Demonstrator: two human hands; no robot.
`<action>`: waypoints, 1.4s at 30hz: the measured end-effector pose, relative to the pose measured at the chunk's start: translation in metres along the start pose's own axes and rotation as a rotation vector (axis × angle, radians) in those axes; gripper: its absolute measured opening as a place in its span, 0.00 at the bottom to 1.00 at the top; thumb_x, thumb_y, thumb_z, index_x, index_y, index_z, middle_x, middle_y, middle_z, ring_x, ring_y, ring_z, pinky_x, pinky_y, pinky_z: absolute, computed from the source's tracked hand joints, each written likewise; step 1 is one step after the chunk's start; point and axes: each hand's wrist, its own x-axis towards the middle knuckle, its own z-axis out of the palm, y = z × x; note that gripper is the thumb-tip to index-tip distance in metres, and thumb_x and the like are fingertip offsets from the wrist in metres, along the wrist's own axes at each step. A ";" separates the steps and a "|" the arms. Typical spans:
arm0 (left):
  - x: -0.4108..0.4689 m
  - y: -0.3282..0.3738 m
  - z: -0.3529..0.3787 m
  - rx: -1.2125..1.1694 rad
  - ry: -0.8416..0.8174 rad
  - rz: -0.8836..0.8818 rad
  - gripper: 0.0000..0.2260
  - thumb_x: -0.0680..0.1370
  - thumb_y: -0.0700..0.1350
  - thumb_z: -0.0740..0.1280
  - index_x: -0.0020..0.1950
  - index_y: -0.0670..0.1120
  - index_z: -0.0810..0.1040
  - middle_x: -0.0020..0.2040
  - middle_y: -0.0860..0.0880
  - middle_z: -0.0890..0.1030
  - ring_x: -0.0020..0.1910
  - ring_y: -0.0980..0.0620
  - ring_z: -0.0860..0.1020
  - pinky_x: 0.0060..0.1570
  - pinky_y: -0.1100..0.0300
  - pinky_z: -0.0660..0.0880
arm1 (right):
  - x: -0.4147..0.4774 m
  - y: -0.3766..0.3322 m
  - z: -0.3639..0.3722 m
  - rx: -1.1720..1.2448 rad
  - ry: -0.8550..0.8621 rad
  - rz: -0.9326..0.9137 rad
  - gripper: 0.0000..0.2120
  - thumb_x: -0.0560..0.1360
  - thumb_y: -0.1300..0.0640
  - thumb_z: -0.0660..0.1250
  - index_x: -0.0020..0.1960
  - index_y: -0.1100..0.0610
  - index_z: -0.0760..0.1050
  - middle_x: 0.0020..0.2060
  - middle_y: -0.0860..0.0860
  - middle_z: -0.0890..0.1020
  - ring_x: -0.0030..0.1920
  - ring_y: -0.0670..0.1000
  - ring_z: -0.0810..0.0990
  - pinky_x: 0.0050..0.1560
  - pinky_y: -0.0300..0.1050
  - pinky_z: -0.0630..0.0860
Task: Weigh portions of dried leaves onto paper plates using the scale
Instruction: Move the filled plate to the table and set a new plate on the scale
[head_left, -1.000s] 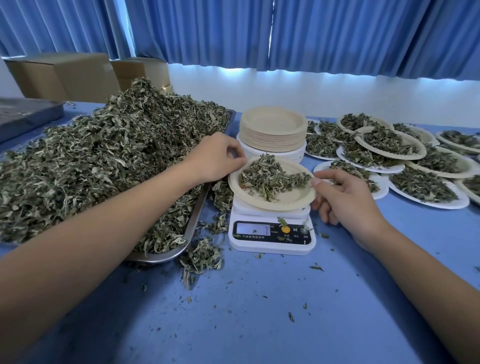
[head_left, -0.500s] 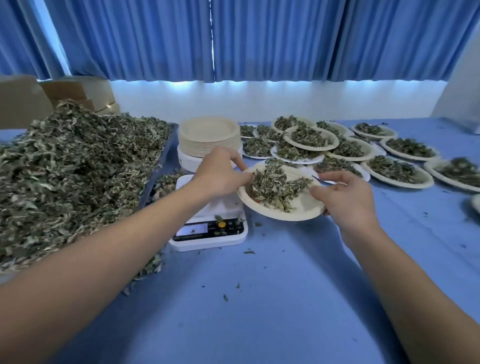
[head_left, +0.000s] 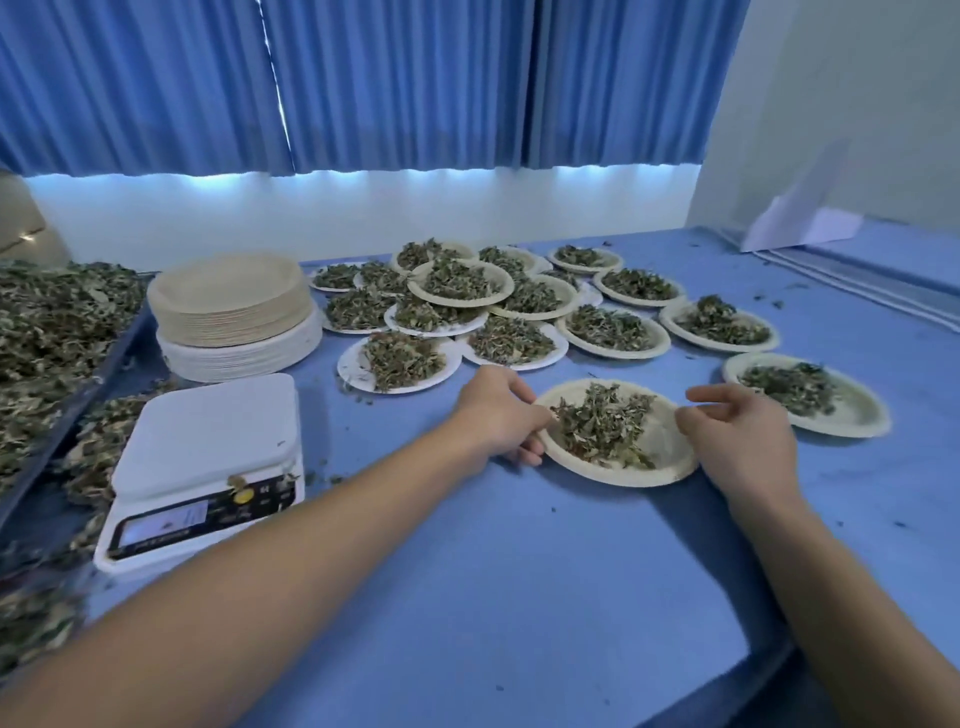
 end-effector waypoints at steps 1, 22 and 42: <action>0.003 0.002 0.008 -0.025 -0.009 -0.010 0.11 0.76 0.36 0.73 0.55 0.40 0.73 0.24 0.45 0.79 0.20 0.51 0.77 0.22 0.60 0.76 | 0.003 0.003 -0.005 -0.009 0.012 0.012 0.10 0.75 0.59 0.71 0.55 0.53 0.82 0.42 0.48 0.84 0.45 0.50 0.82 0.42 0.44 0.73; 0.055 0.045 0.087 -0.221 -0.001 -0.149 0.11 0.80 0.31 0.66 0.58 0.40 0.68 0.52 0.35 0.82 0.29 0.47 0.83 0.28 0.57 0.82 | 0.002 0.007 -0.020 -0.222 0.097 -0.169 0.03 0.75 0.57 0.71 0.43 0.55 0.80 0.34 0.51 0.83 0.39 0.51 0.81 0.38 0.44 0.73; 0.044 0.039 0.041 0.329 -0.115 0.214 0.08 0.79 0.37 0.65 0.43 0.37 0.82 0.32 0.43 0.82 0.26 0.48 0.79 0.23 0.60 0.76 | -0.021 -0.030 0.020 -0.349 -0.066 -0.496 0.04 0.77 0.60 0.68 0.44 0.55 0.80 0.42 0.52 0.79 0.38 0.50 0.76 0.40 0.45 0.66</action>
